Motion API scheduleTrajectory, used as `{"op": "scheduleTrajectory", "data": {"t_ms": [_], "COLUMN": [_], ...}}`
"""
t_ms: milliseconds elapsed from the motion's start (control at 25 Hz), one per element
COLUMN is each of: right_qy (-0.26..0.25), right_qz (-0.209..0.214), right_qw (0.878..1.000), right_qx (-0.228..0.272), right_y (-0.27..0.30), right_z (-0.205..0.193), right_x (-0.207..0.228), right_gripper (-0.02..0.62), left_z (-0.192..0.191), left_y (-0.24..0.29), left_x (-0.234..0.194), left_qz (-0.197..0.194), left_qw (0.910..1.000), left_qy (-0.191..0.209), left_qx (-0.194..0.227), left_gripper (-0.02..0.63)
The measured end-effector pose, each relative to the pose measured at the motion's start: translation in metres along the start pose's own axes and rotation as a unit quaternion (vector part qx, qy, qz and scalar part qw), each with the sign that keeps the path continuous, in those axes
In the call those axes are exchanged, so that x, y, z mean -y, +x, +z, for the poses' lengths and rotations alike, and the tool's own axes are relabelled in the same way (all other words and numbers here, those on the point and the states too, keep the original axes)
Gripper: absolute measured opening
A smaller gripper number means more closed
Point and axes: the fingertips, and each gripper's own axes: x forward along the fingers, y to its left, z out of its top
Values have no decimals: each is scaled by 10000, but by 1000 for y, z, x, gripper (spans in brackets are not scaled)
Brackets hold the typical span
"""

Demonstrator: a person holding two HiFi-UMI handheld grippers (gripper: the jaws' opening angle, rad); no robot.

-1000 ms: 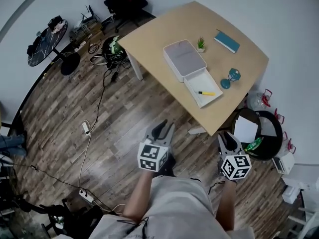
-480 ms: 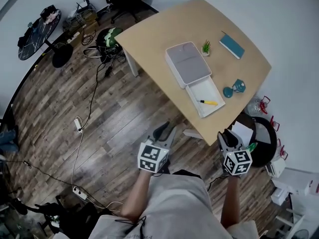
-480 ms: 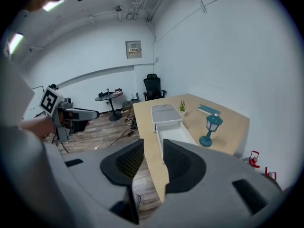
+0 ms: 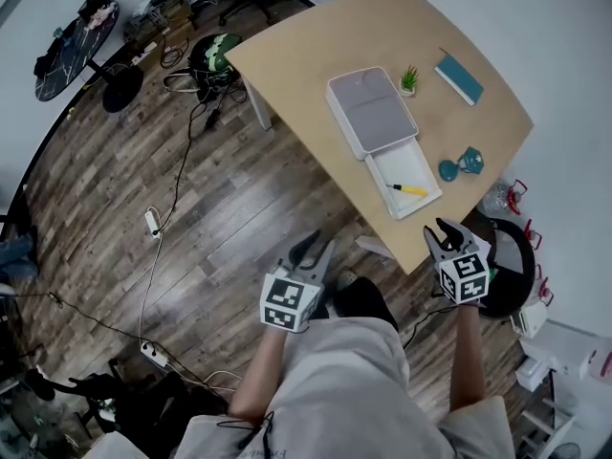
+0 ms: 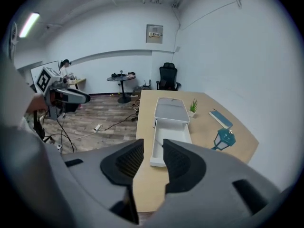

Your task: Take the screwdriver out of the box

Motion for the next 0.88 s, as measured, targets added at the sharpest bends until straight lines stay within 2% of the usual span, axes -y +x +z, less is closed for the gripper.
{"op": "scheduleTrajectory", "data": {"t_ms": [280,440,680,880], "right_qy": [-716,-899,-1394,-1636], "right_qz": [358,681,964,1200], "right_qw": [9963,9924,9827,9752], "right_qx": [-307,-495,-747,-882], "right_y": [36,58,86,112], "right_z": [4,0,-3,-10], "right_x": [19,31,45,48], "right_gripper": [130,147,147,149], "left_z": [3,13,20,12], "left_y": [4,14,25,27], "left_x": [-2,4,10,3], "left_qz": [175,314,529,804], "left_qw": [9998,9994,9984,9968], "left_qy": [29,80,176,38], "left_qx": [99,123,104,0], "left_gripper": [103,103,103,103]}}
